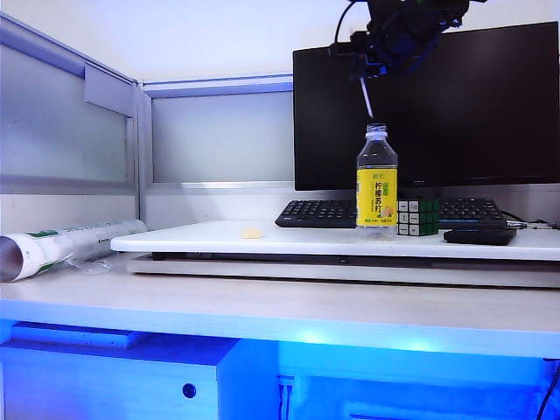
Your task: Grab a stick from the table and stick it in a plastic bottle.
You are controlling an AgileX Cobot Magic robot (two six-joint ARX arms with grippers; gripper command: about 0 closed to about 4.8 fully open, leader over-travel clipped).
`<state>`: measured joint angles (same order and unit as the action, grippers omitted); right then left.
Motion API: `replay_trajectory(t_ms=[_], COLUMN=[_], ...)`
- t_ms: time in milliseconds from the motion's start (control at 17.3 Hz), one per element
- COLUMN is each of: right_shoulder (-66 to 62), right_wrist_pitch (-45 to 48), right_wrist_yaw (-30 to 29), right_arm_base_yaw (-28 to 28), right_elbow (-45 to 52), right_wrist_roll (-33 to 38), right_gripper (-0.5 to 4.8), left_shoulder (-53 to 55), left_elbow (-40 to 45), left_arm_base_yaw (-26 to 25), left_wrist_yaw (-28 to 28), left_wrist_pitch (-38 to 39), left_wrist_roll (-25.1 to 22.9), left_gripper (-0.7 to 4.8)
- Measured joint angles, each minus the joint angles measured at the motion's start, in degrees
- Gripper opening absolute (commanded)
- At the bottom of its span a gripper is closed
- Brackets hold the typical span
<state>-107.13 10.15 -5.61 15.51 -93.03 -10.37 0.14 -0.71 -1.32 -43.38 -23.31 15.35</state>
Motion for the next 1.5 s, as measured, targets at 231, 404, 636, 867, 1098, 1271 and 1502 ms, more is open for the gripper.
replay_trajectory(t_ms=[231,404,636,867,1098,1271,1502], right_shoulder=[-0.1,-0.1,-0.2,-0.2,-0.3,-0.3,-0.4], right_wrist_pitch=[0.0,0.0,-0.2,-0.2,-0.7,-0.7,-2.1], right_wrist_yaw=[0.7,0.9,0.6,0.6,0.0,-0.1,-0.4], right_arm_base_yaw=[-1.2,-1.8,-1.8,-1.8,-1.8,-1.8,-1.8], right_elbow=[0.0,0.0,0.0,0.0,0.0,0.0,0.0], right_wrist_roll=[0.1,2.2,2.6,3.0,4.2,4.4,4.7], right_gripper=[-0.09,-0.09,-0.09,-0.09,-0.09,-0.09,-0.09], left_shoulder=[0.0,0.0,0.0,0.0,0.0,0.0,0.0], left_elbow=[0.0,0.0,0.0,0.0,0.0,0.0,0.0], left_arm_base_yaw=[0.0,0.0,0.0,0.0,0.0,0.0,0.0], left_wrist_yaw=[0.0,0.0,0.0,0.0,0.0,0.0,0.0], left_wrist_pitch=[-0.1,-0.1,-0.1,-0.1,-0.1,-0.1,-0.1], left_wrist_roll=[0.0,0.0,0.0,0.0,0.0,0.0,0.0], left_gripper=[-0.05,-0.05,-0.05,-0.05,-0.05,-0.05,-0.05])
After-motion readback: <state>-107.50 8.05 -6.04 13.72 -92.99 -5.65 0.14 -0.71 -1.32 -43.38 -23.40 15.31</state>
